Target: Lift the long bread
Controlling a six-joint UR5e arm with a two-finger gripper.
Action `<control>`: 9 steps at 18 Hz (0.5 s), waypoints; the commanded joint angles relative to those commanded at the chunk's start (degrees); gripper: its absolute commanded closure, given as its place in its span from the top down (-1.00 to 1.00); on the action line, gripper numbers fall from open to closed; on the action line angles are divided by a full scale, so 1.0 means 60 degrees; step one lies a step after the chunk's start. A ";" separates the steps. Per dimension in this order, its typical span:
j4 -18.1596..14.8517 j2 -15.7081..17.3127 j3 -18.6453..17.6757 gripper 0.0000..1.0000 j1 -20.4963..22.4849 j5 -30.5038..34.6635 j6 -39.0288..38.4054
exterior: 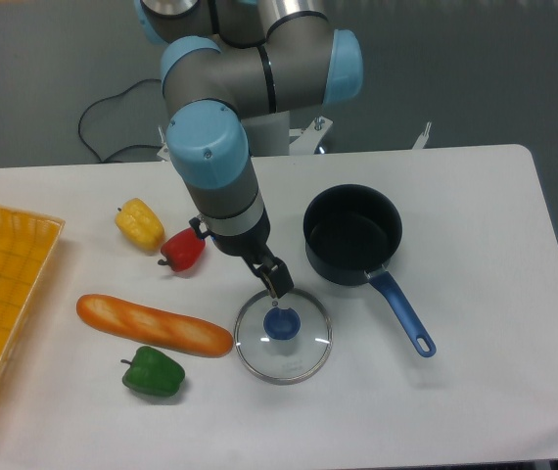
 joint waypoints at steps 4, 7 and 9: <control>0.0000 -0.0015 0.0000 1.00 -0.0015 -0.0044 -0.0001; 0.0015 -0.0029 -0.0015 1.00 -0.0015 -0.0278 -0.0001; 0.0116 -0.0059 -0.0102 1.00 -0.0029 -0.0293 -0.0001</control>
